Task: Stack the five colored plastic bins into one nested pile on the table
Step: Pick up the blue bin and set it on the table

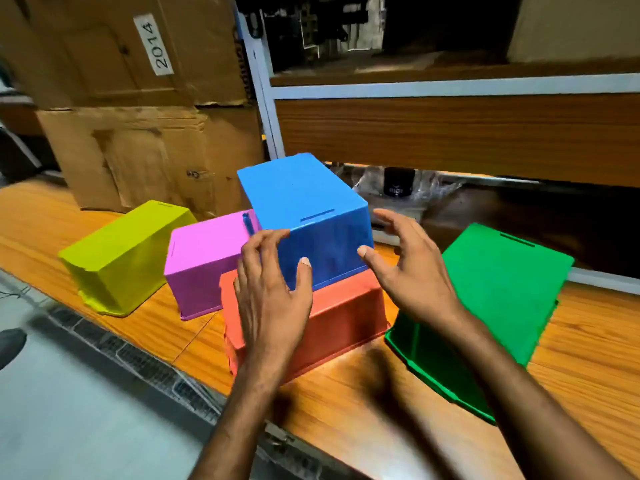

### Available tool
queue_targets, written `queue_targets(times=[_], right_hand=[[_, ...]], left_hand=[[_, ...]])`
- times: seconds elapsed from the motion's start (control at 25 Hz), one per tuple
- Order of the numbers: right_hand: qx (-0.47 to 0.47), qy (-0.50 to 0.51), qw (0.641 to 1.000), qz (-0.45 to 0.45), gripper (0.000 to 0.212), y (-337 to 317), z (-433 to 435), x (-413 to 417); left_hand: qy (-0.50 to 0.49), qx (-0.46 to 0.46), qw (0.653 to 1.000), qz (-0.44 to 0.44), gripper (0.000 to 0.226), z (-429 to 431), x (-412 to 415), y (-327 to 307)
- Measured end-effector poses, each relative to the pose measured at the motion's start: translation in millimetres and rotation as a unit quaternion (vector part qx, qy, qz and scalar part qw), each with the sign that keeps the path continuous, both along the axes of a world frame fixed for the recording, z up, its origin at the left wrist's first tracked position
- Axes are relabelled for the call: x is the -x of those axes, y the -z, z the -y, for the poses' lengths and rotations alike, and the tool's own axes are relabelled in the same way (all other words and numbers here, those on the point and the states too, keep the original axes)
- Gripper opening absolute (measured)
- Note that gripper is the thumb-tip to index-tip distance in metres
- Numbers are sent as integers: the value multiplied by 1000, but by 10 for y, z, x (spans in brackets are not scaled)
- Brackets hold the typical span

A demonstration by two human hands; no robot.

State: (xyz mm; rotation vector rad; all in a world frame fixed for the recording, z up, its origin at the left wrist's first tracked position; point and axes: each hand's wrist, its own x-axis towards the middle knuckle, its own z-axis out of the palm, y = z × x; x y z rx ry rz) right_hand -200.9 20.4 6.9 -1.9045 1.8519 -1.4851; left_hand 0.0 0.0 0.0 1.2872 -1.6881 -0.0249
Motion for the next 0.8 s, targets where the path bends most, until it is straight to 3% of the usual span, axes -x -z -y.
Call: queue_targets(times=[0.24,0.4,0.56,0.8], right_hand=[[-109,36,991,72,88,75,721,-85],[-155,0,979,130,73,262,854,-33],[-117,-13,987,113,77,179,859,-20],[-1,-146,969,198,72,-539,759,-28]], left_hand=[[64,-119,986,-98,88,641,-175,230],[106,-204,960,-161,87,820,-258,496],[134,-186,952,-202,82,900,-371,377],[139,-54,933,-329,58,952,-433,-387]])
